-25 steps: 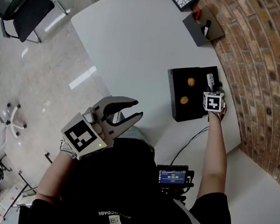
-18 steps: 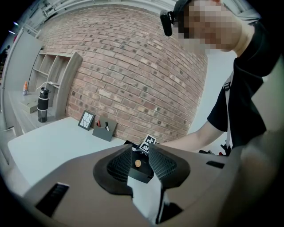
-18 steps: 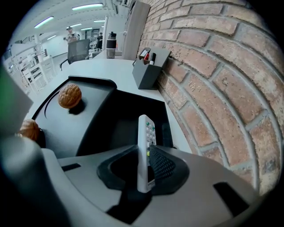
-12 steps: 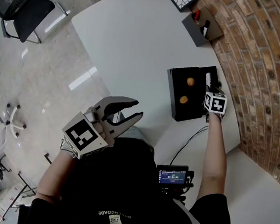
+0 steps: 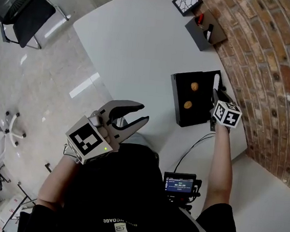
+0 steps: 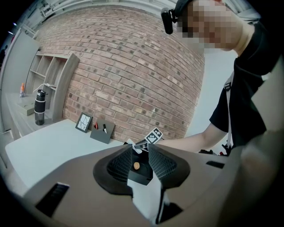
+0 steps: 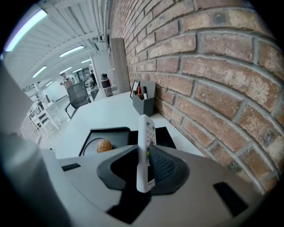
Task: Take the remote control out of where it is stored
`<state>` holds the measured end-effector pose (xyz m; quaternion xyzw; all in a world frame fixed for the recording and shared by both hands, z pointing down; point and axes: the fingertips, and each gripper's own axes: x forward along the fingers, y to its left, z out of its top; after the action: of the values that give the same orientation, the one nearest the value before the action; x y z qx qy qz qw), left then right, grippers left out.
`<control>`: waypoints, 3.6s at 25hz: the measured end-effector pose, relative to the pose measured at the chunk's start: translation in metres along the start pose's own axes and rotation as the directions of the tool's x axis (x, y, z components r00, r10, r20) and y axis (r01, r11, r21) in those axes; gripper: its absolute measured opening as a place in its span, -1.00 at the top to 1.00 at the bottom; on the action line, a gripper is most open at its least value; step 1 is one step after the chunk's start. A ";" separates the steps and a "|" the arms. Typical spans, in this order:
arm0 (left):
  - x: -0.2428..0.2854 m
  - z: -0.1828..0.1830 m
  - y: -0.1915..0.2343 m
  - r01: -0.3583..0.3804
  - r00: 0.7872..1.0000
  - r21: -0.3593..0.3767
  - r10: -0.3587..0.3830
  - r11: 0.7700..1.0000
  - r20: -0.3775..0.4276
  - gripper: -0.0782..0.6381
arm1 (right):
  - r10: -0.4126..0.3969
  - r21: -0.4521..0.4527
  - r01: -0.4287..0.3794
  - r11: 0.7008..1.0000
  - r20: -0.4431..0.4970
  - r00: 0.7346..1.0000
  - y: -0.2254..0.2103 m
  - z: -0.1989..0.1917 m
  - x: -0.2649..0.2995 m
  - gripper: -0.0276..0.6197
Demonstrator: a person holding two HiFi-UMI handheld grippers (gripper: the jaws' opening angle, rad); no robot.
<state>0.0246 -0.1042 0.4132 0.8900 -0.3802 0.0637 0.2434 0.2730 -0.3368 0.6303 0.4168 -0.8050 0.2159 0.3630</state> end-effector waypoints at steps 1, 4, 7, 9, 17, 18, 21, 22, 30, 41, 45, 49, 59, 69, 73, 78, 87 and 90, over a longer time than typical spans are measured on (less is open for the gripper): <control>-0.001 0.001 0.000 0.001 1.000 0.004 -0.001 1.000 0.003 0.52 | 0.013 0.008 -0.013 1.000 0.025 1.000 0.005 0.007 -0.007 0.65; -0.003 0.005 0.001 0.010 1.000 0.008 -0.010 1.000 0.009 0.52 | 0.049 0.008 -0.050 0.999 0.102 0.994 0.026 0.029 -0.031 0.65; -0.003 0.010 -0.001 0.035 0.999 0.027 -0.036 0.999 0.019 0.52 | 0.071 -0.017 -0.069 0.997 0.174 0.982 0.049 0.051 -0.056 0.65; -0.002 0.015 -0.002 0.053 0.998 0.039 -0.054 0.998 0.018 0.52 | 0.089 -0.032 -0.084 0.996 0.215 0.973 0.065 0.064 -0.071 0.65; -0.007 0.038 0.000 0.094 0.994 0.096 -0.099 0.991 0.049 0.52 | 0.172 -0.077 -0.154 0.985 0.376 0.910 0.128 0.111 -0.138 0.65; -0.007 0.042 0.000 0.106 0.992 0.104 -0.112 0.989 0.056 0.52 | 0.177 -0.083 -0.157 0.984 0.394 0.902 0.134 0.116 -0.147 0.65; -0.007 0.053 0.000 0.132 0.987 0.119 -0.142 0.984 0.072 0.52 | 0.185 -0.090 -0.162 0.983 0.439 0.879 0.154 0.127 -0.173 0.65; -0.007 0.058 -0.001 0.141 0.985 0.127 -0.151 0.982 0.077 0.52 | 0.189 -0.088 -0.167 0.982 0.455 0.870 0.160 0.131 -0.181 0.65; 0.004 0.088 -0.019 0.234 0.963 0.224 -0.257 0.946 0.080 0.53 | 0.199 -0.084 -0.185 0.979 0.580 0.790 0.198 0.149 -0.244 0.65; 0.022 0.122 -0.036 0.274 0.939 0.317 -0.324 0.908 0.117 0.76 | 0.180 -0.101 -0.152 0.983 0.689 0.702 0.229 0.146 -0.314 0.65; 0.028 0.130 -0.055 0.357 0.901 0.362 -0.420 0.861 0.112 0.76 | 0.189 -0.141 -0.125 0.982 0.729 0.658 0.242 0.142 -0.337 0.65; 0.030 0.145 -0.074 0.423 0.857 0.385 -0.500 0.821 0.124 0.76 | 0.170 -0.141 -0.096 0.985 0.776 0.607 0.254 0.147 -0.359 0.65; 0.034 0.142 -0.112 0.559 0.762 0.481 -0.648 0.675 0.024 0.76 | 0.079 -0.117 0.032 0.993 0.826 0.558 0.261 0.133 -0.395 0.65; 0.040 0.135 -0.126 0.636 0.706 0.466 -0.708 0.615 -0.029 0.76 | -0.021 -0.054 0.119 0.991 0.832 0.555 0.254 0.114 -0.404 0.65; 0.042 0.132 -0.125 0.637 0.708 0.468 -0.705 0.612 -0.041 0.76 | -0.044 -0.044 0.144 0.989 0.829 0.557 0.248 0.112 -0.405 0.65; 0.042 0.133 -0.122 0.638 0.712 0.451 -0.701 0.624 -0.038 0.76 | -0.048 -0.035 0.138 0.990 0.832 0.553 0.244 0.115 -0.406 0.65; 0.040 0.135 -0.120 0.624 0.719 0.448 -0.695 0.640 -0.010 0.76 | -0.033 -0.038 0.116 0.993 0.830 0.557 0.243 0.113 -0.404 0.65; 0.040 0.132 -0.120 0.625 0.723 0.447 -0.690 0.640 -0.024 0.76 | -0.034 -0.032 0.108 0.994 0.830 0.557 0.241 0.112 -0.404 0.65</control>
<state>0.1281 -0.1226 0.2639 0.9994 -0.0228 -0.0147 0.0208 0.1855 -0.0668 0.2383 0.4867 -0.8714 -0.0515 -0.0327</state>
